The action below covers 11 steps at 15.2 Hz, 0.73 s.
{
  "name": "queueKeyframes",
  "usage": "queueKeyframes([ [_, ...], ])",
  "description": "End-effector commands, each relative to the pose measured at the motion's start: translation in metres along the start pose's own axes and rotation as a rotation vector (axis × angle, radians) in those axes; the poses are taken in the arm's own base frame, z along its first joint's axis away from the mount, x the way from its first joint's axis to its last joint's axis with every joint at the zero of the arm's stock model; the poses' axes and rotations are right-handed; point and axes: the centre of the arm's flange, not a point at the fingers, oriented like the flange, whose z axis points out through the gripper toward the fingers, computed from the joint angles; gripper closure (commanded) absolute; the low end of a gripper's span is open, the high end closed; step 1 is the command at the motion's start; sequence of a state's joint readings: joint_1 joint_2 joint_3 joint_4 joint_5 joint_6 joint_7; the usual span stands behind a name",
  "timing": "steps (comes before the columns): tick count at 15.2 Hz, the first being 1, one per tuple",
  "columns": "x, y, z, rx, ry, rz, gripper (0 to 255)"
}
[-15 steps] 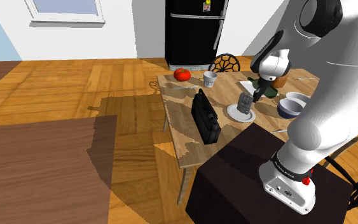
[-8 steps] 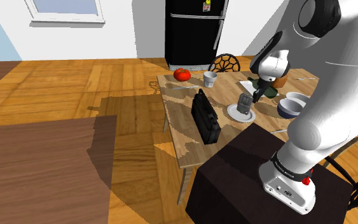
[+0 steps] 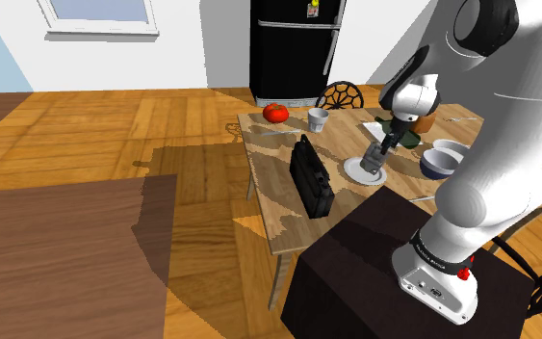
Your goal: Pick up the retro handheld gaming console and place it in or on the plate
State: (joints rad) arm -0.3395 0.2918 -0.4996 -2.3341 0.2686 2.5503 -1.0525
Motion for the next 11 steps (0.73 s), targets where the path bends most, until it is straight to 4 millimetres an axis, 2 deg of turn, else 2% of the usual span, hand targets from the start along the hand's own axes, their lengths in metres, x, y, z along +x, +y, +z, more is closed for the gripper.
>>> queueKeyframes([
  [1,-0.001,-0.001,-0.02,0.0,0.0,0.0,0],
  [3,-0.001,-0.001,-0.044,0.0,0.0,0.0,0],
  [11,-0.001,-0.001,-0.044,0.0,0.0,0.0,0],
])
